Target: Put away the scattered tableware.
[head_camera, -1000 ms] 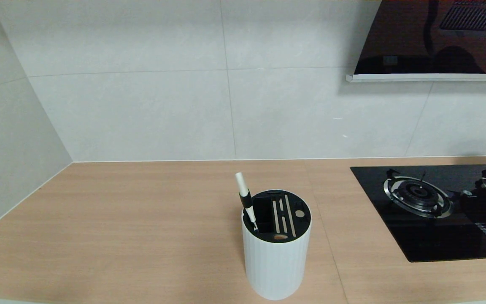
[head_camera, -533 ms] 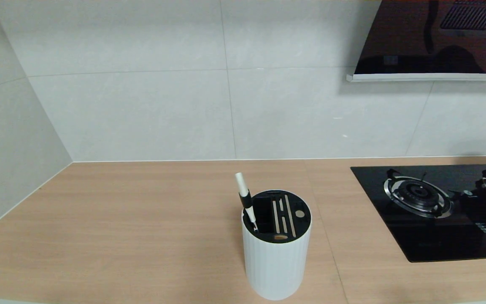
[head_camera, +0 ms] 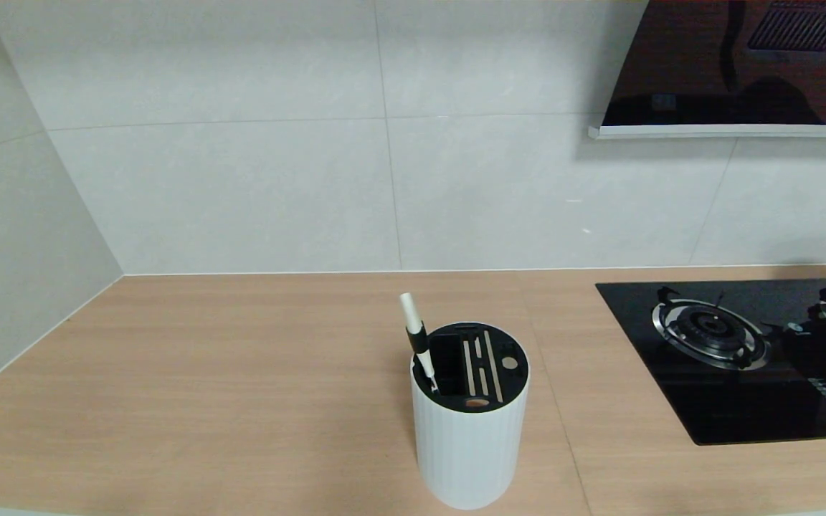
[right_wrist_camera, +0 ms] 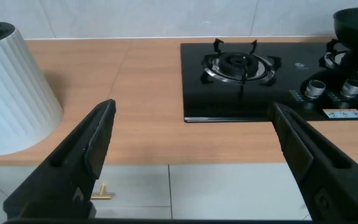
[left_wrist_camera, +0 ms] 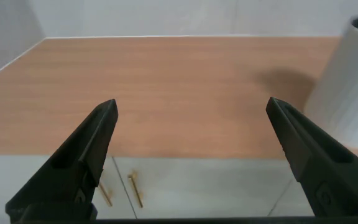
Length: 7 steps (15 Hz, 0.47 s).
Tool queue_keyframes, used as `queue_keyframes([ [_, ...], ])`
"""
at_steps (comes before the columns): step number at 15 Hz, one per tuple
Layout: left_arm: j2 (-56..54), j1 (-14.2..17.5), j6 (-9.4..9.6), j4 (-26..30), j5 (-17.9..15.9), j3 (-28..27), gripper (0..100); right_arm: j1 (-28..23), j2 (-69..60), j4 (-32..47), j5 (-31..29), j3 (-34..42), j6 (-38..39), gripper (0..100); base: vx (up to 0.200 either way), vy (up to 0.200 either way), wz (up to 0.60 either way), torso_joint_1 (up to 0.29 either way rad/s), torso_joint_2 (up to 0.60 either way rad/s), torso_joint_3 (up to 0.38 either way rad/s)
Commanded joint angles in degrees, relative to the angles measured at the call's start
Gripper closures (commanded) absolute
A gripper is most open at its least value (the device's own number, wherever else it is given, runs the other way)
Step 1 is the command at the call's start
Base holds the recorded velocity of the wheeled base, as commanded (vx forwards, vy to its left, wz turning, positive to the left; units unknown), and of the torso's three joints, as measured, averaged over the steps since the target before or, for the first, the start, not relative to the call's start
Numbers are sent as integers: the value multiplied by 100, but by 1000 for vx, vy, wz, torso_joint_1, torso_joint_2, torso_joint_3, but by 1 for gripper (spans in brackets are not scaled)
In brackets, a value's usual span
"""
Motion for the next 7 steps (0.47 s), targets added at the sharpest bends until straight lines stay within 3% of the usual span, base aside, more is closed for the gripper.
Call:
queue_keyframes([
  [1,10,-2,182,15,-83,0,0,-1,14,7,8,0,-4,0,0,0,0,0,0,0],
  [3,10,-2,77,15,-74,0,0,-1,14,7,8,0,-4,0,0,0,0,0,0,0],
  [4,10,-2,-240,6,-56,0,0,-1,14,7,-1,0,5,0,0,0,0,0,0,0],
  [7,10,-2,-222,6,-56,-9,0,-1,14,7,8,0,5,0,0,0,0,0,0,0],
])
